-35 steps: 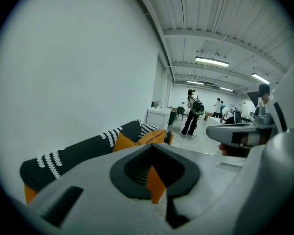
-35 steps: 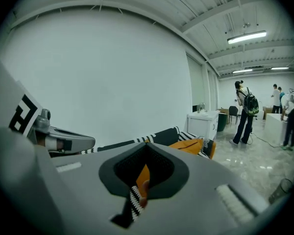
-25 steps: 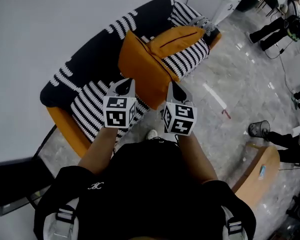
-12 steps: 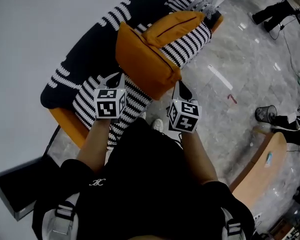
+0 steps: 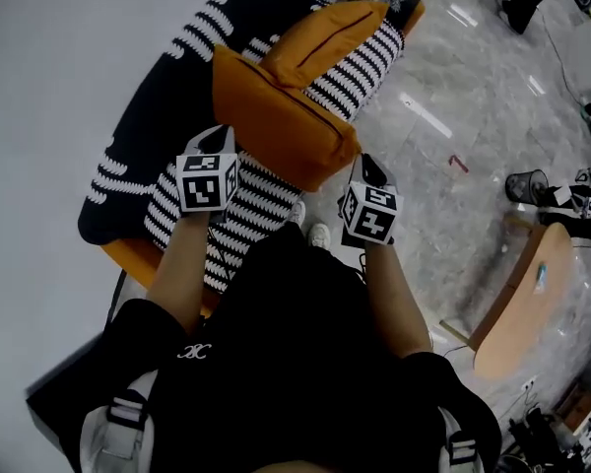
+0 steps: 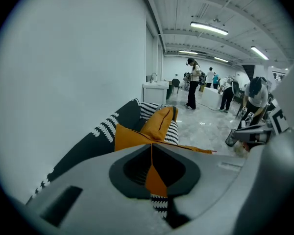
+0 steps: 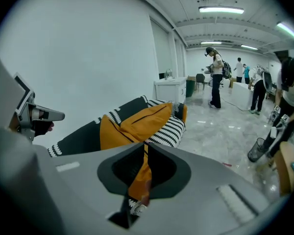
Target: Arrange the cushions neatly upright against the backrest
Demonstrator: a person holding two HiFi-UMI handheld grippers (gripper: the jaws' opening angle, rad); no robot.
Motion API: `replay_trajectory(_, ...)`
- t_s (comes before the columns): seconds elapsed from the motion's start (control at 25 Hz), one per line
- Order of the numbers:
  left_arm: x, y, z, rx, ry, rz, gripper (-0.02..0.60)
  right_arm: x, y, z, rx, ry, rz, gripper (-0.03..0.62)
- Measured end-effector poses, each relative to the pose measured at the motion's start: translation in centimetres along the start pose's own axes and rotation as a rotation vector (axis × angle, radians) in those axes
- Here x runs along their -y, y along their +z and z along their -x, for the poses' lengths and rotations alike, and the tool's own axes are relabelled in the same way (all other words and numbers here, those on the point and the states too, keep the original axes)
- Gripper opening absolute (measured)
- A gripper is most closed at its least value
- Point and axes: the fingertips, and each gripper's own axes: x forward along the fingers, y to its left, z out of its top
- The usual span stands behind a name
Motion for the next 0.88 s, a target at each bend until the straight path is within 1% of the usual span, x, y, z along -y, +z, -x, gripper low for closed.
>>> replay_trajectory(0.16,-2.7,0.1,-3.1,-0.027,-0.048,-0.022,0.064,-0.4,-1.6,-2.5,-0.058,-0.059,0.019,0.061)
replay_trajectory(0.28,-4.9,-0.3,-7.0,-0.06,-0.082,-0.043,0.099,0.3,-3.4,-5.3,-0.099,-0.113,0.038,0.078)
replay_trajectory(0.4,-7.6,-0.3,-11.4,-0.095,-0.106,-0.072,0.139,1.2,-4.7,-7.9,-0.14,-0.168,0.016,0.093)
replay_trajectory(0.52,-9.8,0.0,-15.9,-0.132,-0.111,-0.118,0.182,2.1,-5.6,-10.2,-0.187,-0.199,-0.012,0.123)
replay_trajectory(0.6,-11.3,-0.5,-18.6,-0.165,-0.11,-0.143,0.206,2.3,-6.7,-11.4,-0.216,-0.207,-0.025,0.154)
replay_trajectory(0.72,-13.5,-1.3,-22.6,-0.191,-0.114,-0.145,0.234,2.2,-8.8,-13.4,-0.263,-0.217,-0.044,0.201)
replay_trajectory(0.88,-15.7,-0.7,-26.5,-0.227,-0.108,-0.171,0.301,2.7,-9.8,-15.0,-0.314,-0.237,-0.084,0.218)
